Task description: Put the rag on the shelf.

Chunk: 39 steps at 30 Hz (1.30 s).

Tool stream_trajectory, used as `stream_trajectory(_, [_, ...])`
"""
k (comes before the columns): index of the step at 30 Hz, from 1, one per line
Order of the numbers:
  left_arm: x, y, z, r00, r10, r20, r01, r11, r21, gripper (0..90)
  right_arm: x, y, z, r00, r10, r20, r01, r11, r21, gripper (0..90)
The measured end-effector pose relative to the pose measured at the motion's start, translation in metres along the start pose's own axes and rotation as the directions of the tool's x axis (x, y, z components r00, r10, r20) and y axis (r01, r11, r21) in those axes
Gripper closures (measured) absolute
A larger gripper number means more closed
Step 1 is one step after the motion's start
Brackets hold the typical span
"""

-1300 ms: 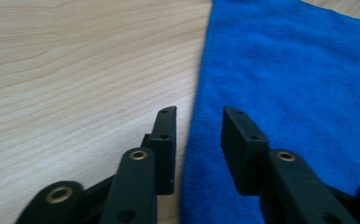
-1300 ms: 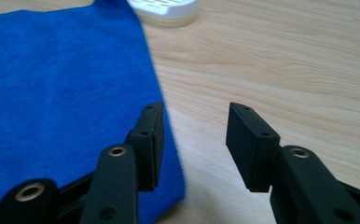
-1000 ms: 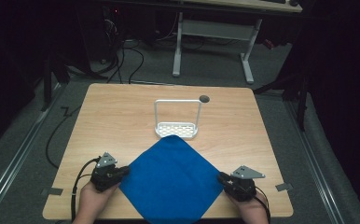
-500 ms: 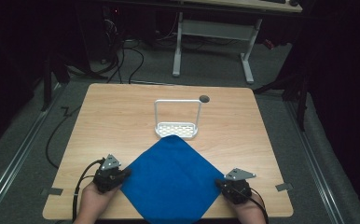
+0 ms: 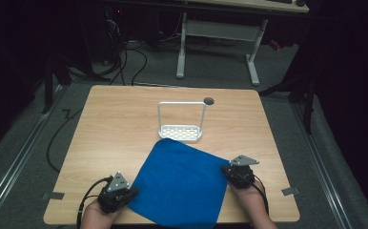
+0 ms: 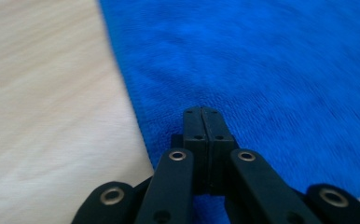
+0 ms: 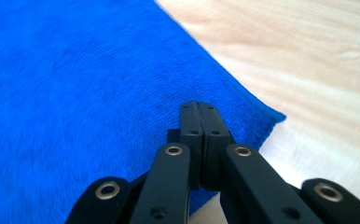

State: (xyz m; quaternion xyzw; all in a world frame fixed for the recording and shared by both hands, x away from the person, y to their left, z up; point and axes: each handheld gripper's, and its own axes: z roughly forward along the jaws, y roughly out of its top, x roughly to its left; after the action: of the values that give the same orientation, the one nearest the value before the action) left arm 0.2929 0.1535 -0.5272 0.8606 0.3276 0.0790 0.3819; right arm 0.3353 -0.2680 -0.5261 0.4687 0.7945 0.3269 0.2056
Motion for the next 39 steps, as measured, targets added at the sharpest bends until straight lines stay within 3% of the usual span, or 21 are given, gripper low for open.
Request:
stream_trajectory(3, [-0.012,0.002,0.003,0.9978,0.026,0.062,-0.026,0.9996,0.008,86.4,-0.007,0.008,0.009,0.9998,-0.004,0.018,0.004,1.000,-0.008,90.0])
stream_trajectory(6, [-0.012,0.009,0.006,0.9966,0.027,0.077,-0.026,0.9994,-0.021,82.6,-0.009,0.012,0.012,0.9995,0.002,0.032,-0.002,1.000,-0.016,85.2])
stream_trajectory(9, [0.001,0.026,0.011,0.9988,0.021,0.044,-0.018,0.9972,-0.073,77.4,0.002,0.007,-0.008,0.9997,-0.024,0.010,0.025,0.998,-0.065,84.5])
stream_trajectory(10, [0.001,0.026,0.011,0.9988,0.021,0.044,-0.018,0.9972,-0.073,77.2,0.002,0.007,-0.008,0.9997,-0.024,0.010,0.025,0.998,-0.065,84.5])
stream_trajectory(11, [0.008,0.034,0.017,0.9999,0.014,0.008,-0.014,0.9975,-0.070,77.2,0.005,0.004,-0.012,0.9997,-0.023,-0.002,0.023,0.998,-0.066,84.5])
stream_trajectory(14, [0.021,0.046,0.033,0.9993,0.005,-0.037,-0.007,0.9981,-0.061,78.3,0.016,-0.008,-0.024,0.9970,-0.014,-0.076,0.010,0.999,-0.050,84.7])
stream_trajectory(16, [0.025,0.050,0.043,0.9991,0.003,-0.043,-0.005,0.9994,-0.036,79.5,0.023,-0.014,-0.030,0.9963,-0.020,-0.084,0.016,0.999,-0.043,85.0])
stream_trajectory(21, [0.021,0.047,0.045,0.9982,0.030,-0.051,-0.031,0.9993,-0.019,80.4,0.031,-0.021,-0.035,0.9952,-0.042,-0.088,0.041,0.999,-0.010,85.6])
stream_trajectory(27, [0.007,0.033,0.034,0.9970,0.076,-0.014,-0.076,0.9969,-0.019,79.5,0.024,-0.020,-0.023,0.9974,-0.033,-0.064,0.034,0.999,0.003,85.5])
stream_trajectory(34, [-0.004,0.027,0.028,0.9965,0.082,0.014,-0.082,0.9966,-0.004,78.6,0.015,-0.004,-0.002,0.9986,-0.051,-0.013,0.051,0.998,-0.021,85.4])
stream_trajectory(37, [-0.001,0.027,0.028,0.9982,0.052,0.031,-0.052,0.9985,-0.016,76.9,0.013,-0.001,0.002,0.9988,-0.045,-0.016,0.045,0.999,-0.029,84.6])
stream_trajectory(39, [0.002,0.026,0.027,0.9989,0.048,-0.003,-0.048,0.9982,-0.035,73.4,0.013,-0.002,-0.001,0.9988,-0.042,-0.026,0.041,0.999,-0.035,80.3])
